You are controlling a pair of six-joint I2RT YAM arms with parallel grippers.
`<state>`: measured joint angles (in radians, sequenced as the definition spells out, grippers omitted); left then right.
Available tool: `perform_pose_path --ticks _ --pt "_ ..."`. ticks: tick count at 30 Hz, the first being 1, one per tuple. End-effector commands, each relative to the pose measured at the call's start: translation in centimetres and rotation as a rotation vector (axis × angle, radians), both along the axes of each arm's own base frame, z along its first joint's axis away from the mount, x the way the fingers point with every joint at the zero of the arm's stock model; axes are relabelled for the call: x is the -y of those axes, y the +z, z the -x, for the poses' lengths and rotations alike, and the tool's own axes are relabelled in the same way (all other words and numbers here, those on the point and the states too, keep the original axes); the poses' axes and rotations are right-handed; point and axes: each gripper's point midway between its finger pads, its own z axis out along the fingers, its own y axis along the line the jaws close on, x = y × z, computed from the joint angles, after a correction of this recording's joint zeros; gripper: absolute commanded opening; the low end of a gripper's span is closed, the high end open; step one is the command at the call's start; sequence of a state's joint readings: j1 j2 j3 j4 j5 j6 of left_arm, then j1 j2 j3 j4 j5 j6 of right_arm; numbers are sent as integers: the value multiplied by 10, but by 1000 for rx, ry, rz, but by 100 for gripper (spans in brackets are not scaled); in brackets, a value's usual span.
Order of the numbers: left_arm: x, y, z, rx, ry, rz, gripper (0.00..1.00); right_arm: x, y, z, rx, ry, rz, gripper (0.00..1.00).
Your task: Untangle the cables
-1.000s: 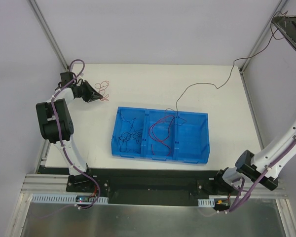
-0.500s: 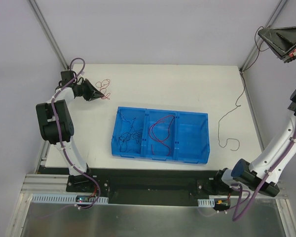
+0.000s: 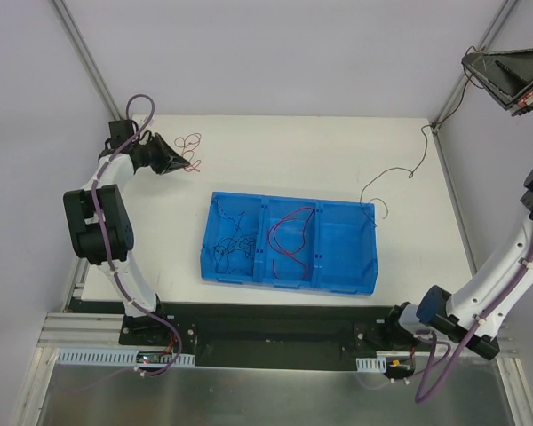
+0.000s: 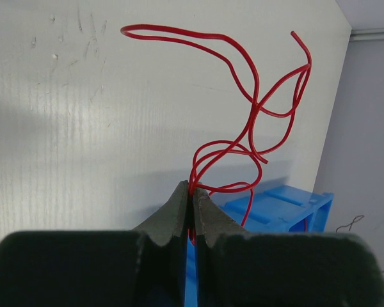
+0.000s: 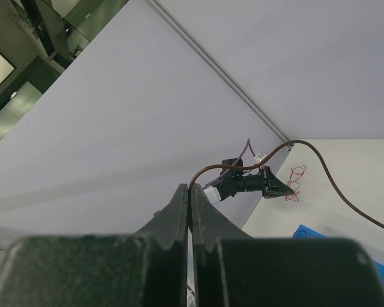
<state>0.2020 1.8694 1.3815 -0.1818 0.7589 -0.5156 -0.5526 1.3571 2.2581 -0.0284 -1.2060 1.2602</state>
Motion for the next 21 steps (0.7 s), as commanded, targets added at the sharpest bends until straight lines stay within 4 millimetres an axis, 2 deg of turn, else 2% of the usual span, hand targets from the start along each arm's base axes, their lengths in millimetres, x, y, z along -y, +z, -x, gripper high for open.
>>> perform_pose_path --ticks 1,5,7,9,10,13,21 --pt "8 25 6 59 -35 4 0 -1 -4 2 23 -26 -2 1" --pt "14 33 5 74 -47 9 0 2 -21 -7 -28 -25 -3 1" --pt "20 38 5 82 -59 13 0 2 -37 -14 -85 -21 -2 1" --pt "26 45 5 96 -74 16 0 -1 -63 -23 -177 -28 9 1" --pt "30 49 4 105 -80 17 0 -3 -79 -27 -190 -34 63 0" --pt "42 62 3 132 -108 22 0 -12 -143 -39 -384 -25 133 1" --pt "82 96 9 206 -192 26 0 -32 -299 -40 -693 -17 446 0"
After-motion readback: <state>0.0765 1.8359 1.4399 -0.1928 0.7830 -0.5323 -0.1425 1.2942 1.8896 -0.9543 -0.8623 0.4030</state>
